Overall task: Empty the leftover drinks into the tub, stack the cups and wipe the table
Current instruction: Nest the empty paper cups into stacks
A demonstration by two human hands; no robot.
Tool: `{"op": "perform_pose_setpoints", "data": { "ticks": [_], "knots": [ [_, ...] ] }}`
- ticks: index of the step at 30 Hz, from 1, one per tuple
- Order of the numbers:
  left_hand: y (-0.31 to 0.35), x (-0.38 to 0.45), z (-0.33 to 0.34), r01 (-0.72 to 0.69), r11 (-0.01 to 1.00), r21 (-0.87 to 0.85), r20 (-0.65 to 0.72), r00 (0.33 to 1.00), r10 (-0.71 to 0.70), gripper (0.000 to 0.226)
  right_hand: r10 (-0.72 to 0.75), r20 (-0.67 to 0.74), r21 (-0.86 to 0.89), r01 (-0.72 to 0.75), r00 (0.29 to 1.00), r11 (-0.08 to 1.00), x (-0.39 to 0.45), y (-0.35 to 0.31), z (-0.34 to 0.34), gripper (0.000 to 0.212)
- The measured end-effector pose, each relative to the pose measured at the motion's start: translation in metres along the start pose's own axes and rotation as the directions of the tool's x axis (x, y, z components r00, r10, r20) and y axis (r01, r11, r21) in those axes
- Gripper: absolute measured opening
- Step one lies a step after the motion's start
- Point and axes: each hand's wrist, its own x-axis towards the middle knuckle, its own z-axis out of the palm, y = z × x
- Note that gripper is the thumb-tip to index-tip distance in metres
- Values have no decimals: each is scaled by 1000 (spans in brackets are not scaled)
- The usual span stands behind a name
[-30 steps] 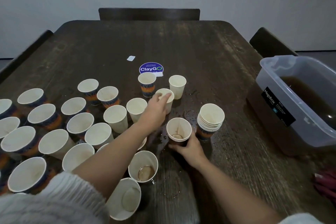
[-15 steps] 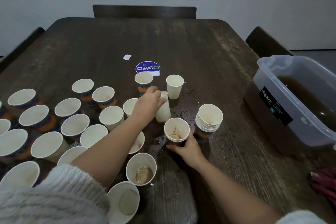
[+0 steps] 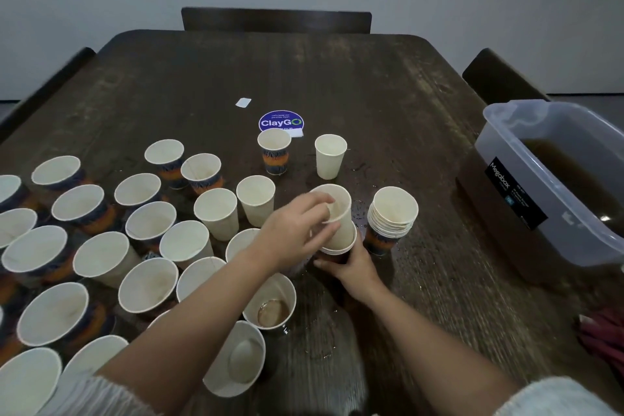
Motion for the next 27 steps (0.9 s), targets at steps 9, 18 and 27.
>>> {"op": "perform_pose_setpoints", "data": {
  "ticks": [9,18,27],
  "knots": [
    [-4,0,21,308,946,105,491,811,-319,69,16,31,3,-16,999,1000,-1,-5,-2,84],
    [-30,48,13,420,904,84,491,772,-404,64,14,2,-41,-13,1000,999,8,-9,-3,84],
    [-88,108,37,688,703,182,543,525,-655,62,50,-95,35,-47,994,998,29,-13,2,77]
  ]
}}
